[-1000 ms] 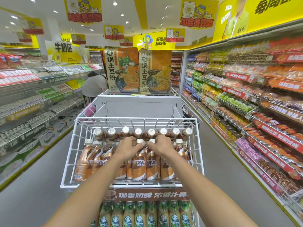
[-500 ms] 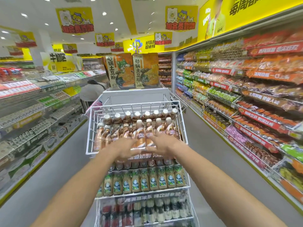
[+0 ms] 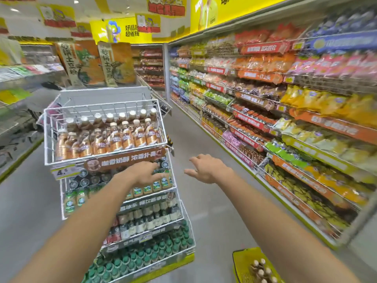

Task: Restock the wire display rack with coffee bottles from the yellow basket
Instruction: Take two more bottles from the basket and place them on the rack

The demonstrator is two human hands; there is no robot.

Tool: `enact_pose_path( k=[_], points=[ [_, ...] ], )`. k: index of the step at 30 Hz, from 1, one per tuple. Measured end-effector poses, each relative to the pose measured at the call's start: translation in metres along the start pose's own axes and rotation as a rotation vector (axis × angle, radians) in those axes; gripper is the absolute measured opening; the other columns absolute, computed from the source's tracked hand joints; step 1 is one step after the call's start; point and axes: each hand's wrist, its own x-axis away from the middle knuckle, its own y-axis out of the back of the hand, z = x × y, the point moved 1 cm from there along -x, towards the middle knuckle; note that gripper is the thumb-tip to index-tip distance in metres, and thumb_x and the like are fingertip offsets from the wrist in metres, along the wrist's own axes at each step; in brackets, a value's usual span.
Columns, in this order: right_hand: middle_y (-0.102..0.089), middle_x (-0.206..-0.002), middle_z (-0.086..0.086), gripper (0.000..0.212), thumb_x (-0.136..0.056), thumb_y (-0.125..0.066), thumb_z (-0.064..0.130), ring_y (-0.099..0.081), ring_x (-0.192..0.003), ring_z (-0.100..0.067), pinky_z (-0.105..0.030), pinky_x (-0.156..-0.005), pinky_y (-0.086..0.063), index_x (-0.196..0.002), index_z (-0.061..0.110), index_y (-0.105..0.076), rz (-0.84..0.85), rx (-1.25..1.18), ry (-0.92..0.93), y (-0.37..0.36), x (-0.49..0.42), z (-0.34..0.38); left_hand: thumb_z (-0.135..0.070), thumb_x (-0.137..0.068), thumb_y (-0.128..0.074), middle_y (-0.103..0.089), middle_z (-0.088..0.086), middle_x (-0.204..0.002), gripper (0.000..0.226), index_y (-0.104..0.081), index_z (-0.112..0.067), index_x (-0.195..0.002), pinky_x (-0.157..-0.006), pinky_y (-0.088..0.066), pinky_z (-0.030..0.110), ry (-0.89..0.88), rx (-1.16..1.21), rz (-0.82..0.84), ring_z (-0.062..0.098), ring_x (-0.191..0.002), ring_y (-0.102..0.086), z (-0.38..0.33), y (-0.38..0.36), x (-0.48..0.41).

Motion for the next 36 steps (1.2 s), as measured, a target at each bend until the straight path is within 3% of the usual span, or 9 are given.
enact_pose_path(
  k=[7, 12, 16, 20, 27, 36],
  points=[
    [-0.039, -0.163, -0.015, 0.072, -0.105, -0.034, 0.065, -0.041, -0.148, -0.036, -0.053, -0.116, -0.041, -0.161, 0.019, -0.034, 0.045, 0.017, -0.320, -0.018, 0.136, -0.193, -0.053, -0.103, -0.042, -0.041, 0.011, -0.160, 0.068, -0.037, -0.011, -0.156, -0.118, -0.033, 0.035, -0.247, 0.023, 0.017, 0.028, -0.146, -0.041, -0.236, -0.022, -0.065],
    [-0.051, -0.153, -0.016, 0.073, -0.104, -0.033, 0.068, -0.051, -0.137, -0.038, -0.053, -0.106, -0.049, -0.157, 0.017, -0.040, 0.097, 0.013, -0.483, -0.044, 0.245, -0.328, -0.058, -0.102, -0.038, -0.040, 0.008, -0.161, 0.068, -0.035, -0.017, -0.157, -0.121, -0.031, 0.040, -0.405, -0.003, 0.064, 0.028, -0.147, -0.040, -0.399, -0.065, -0.091],
    [-0.057, -0.145, -0.017, 0.073, -0.103, -0.031, 0.069, -0.057, -0.129, -0.037, -0.050, -0.101, -0.052, -0.150, 0.015, -0.047, 0.128, 0.019, -0.520, -0.068, 0.294, -0.398, -0.058, -0.103, -0.038, -0.040, 0.009, -0.161, 0.069, -0.034, -0.014, -0.156, -0.119, -0.032, 0.039, -0.454, 0.015, 0.125, 0.028, -0.146, -0.040, -0.479, -0.098, -0.104],
    [-0.054, -0.149, -0.016, 0.074, -0.104, -0.033, 0.068, -0.053, -0.134, -0.037, -0.050, -0.099, -0.049, -0.155, 0.015, -0.041, 0.174, -0.010, -0.486, -0.087, 0.292, -0.435, -0.058, -0.102, -0.038, -0.042, 0.009, -0.160, 0.069, -0.037, -0.013, -0.155, -0.118, -0.034, 0.039, -0.445, 0.010, 0.154, 0.030, -0.144, -0.041, -0.517, -0.120, -0.129],
    [-0.043, -0.159, -0.014, 0.074, -0.105, -0.033, 0.066, -0.042, -0.146, -0.036, -0.053, -0.111, -0.042, -0.159, 0.017, -0.036, 0.235, -0.013, -0.399, -0.136, 0.234, -0.479, -0.057, -0.103, -0.038, -0.041, 0.009, -0.160, 0.069, -0.036, -0.011, -0.155, -0.119, -0.033, 0.040, -0.375, 0.048, 0.213, 0.029, -0.145, -0.040, -0.531, -0.161, -0.210],
    [-0.045, -0.157, -0.018, 0.072, -0.106, -0.035, 0.063, -0.044, -0.144, -0.038, -0.052, -0.113, -0.043, -0.159, 0.013, -0.036, 0.437, -0.018, -0.303, -0.222, 0.161, -0.544, -0.055, -0.103, -0.039, -0.050, 0.012, -0.152, 0.064, -0.045, -0.010, -0.148, -0.112, -0.039, 0.041, -0.226, 0.164, 0.383, 0.031, -0.138, -0.048, -0.524, -0.251, -0.302]
  ],
)
